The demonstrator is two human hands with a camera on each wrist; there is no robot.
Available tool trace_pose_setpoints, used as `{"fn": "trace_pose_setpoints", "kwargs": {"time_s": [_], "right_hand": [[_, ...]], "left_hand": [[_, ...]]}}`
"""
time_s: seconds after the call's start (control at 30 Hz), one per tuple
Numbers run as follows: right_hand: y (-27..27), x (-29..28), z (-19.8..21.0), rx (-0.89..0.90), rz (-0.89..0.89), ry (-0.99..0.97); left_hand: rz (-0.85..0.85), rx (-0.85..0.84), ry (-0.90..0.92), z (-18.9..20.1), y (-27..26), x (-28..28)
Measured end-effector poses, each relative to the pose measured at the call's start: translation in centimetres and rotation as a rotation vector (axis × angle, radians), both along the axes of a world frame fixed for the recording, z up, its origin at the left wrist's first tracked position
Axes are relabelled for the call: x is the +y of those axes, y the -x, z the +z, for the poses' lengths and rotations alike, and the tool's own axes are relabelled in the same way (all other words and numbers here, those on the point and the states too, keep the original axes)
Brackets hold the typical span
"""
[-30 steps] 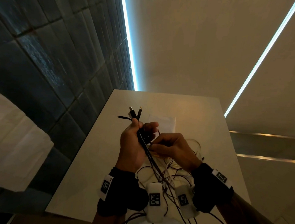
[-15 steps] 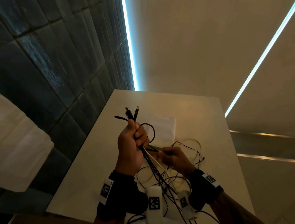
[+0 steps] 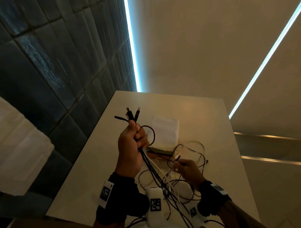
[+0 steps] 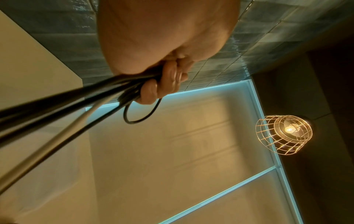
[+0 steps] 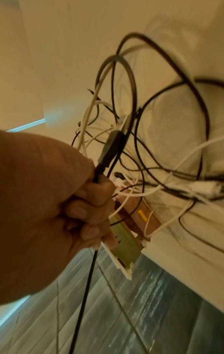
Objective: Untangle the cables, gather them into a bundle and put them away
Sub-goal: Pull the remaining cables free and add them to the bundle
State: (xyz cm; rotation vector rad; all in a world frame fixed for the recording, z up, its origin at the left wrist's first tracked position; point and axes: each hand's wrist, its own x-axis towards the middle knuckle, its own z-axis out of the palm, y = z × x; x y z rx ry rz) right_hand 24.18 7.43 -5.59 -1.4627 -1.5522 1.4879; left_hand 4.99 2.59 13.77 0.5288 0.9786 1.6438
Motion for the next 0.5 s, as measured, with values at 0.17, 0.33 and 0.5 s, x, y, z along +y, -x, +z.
{"fn": "trace_pose_setpoints", "kwargs": {"time_s": [0.17, 0.33, 0.5], "right_hand": [[1.3, 0.8, 5.9, 0.184, -0.224, -0.059], [3.1, 0.3, 13.8, 0.492, -0.120, -0.185], [4.6, -1.3, 17.9, 0.617, 0.134, -0.298]], "left_hand": [[0.010, 0.117, 0.093, -0.2, -0.1, 0.3], [0.037, 0.125, 0.191, -0.4, -0.8, 0.5], [0.042, 0.136, 0.251, -0.1, -1.1, 0.5]]}}
